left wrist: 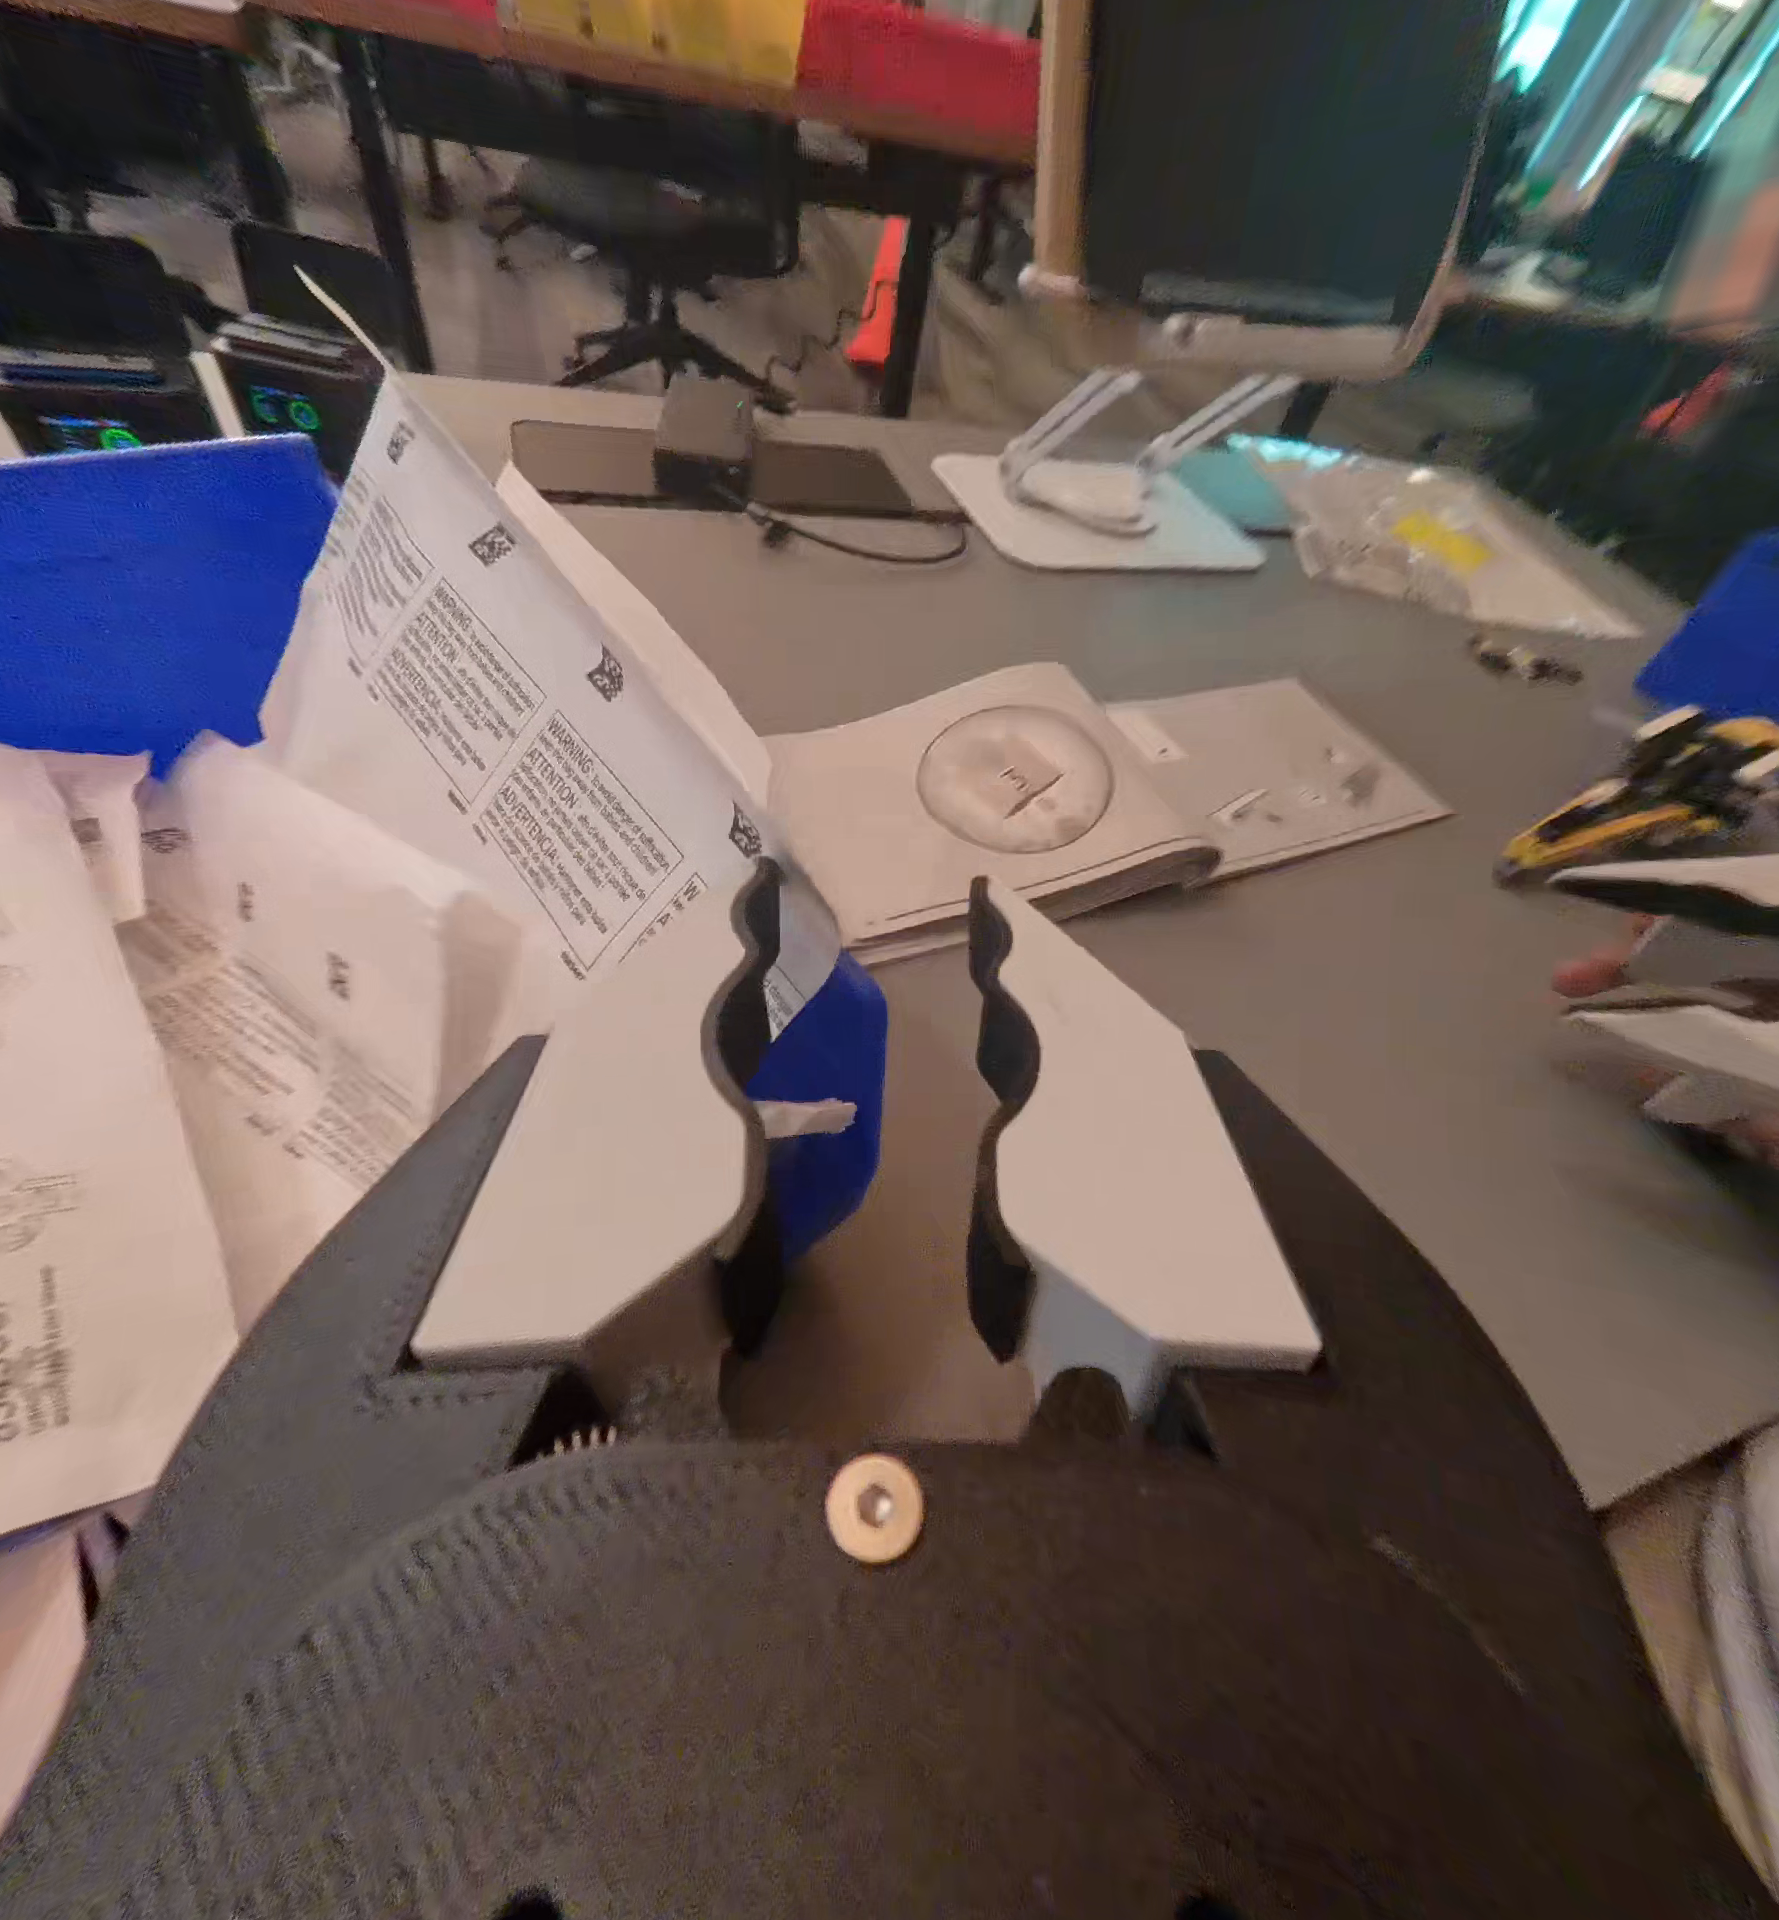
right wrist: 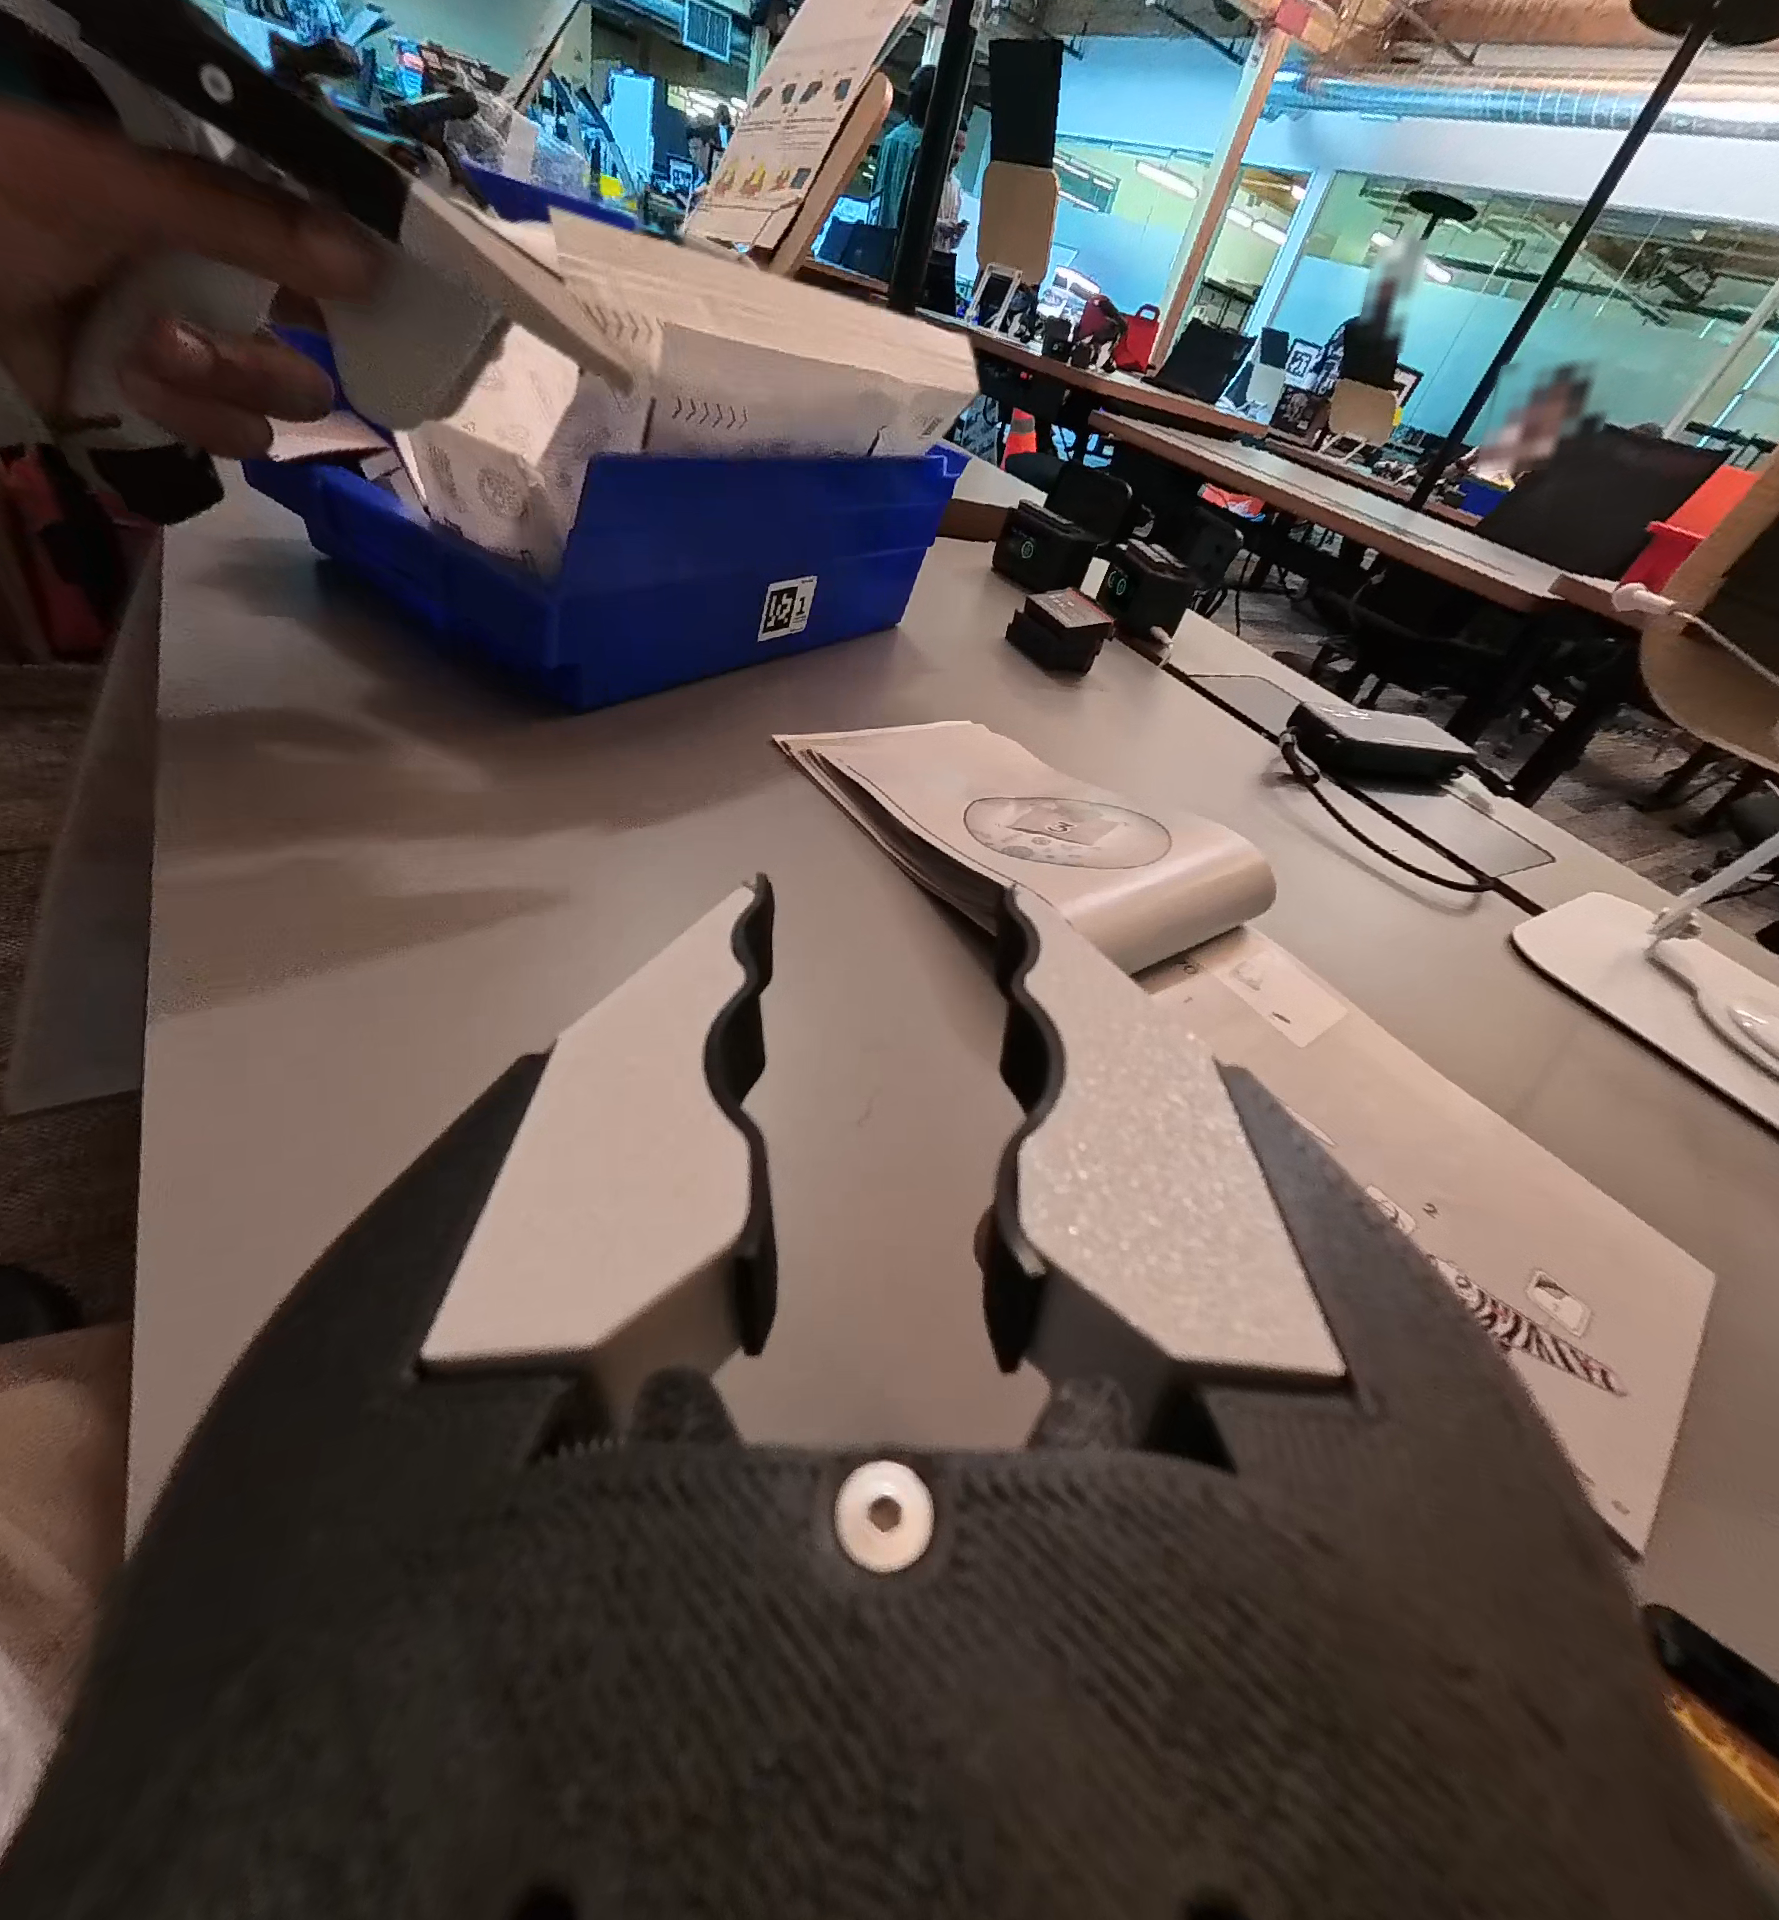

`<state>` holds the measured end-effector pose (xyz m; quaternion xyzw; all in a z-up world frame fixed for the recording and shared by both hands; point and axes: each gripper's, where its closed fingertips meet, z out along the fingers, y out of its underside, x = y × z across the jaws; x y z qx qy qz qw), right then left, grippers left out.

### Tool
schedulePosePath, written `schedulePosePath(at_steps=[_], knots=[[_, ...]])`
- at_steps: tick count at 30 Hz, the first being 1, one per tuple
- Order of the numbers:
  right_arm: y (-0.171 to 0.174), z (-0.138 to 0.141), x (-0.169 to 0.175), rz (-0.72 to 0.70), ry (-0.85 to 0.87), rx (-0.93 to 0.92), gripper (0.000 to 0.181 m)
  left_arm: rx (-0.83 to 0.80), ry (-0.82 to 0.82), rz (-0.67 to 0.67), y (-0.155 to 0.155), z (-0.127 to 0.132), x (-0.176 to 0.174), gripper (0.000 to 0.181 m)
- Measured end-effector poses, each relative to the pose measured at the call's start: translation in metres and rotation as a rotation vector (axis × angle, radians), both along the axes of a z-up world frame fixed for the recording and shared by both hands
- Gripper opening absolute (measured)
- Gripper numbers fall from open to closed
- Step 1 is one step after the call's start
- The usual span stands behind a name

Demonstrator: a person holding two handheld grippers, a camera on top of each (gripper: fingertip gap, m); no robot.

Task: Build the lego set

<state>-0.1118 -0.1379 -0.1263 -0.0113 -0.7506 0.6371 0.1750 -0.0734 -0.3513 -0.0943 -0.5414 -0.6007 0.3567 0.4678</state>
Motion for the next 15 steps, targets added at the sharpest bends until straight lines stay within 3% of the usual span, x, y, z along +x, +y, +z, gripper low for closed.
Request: schedulePosePath(at_steps=[3,9,11,13,15], knots=[[0.0,0.0,0.0,-0.001,-0.003,0.002,0.042,-0.035,0.031,0.017,-0.006,0.006,0.007,0.033],[-0.002,-0.002,-0.001,0.001,-0.012,0.022,0.042,0.125,0.184,0.087,-0.043,0.03,0.038,0.033],[-0.003,-0.002,0.0,0.001,-0.008,0.028,0.042,0.122,0.193,0.256,-0.075,0.029,0.047,0.022],[-0.003,-0.002,0.0,0.002,-0.003,0.033,0.042,0.091,0.181,0.531,-0.117,0.023,0.064,0.009],[-0.004,-0.003,0.001,0.003,0.001,0.038,0.042,-0.003,0.126,0.57,-0.122,0.013,0.066,0.012]])
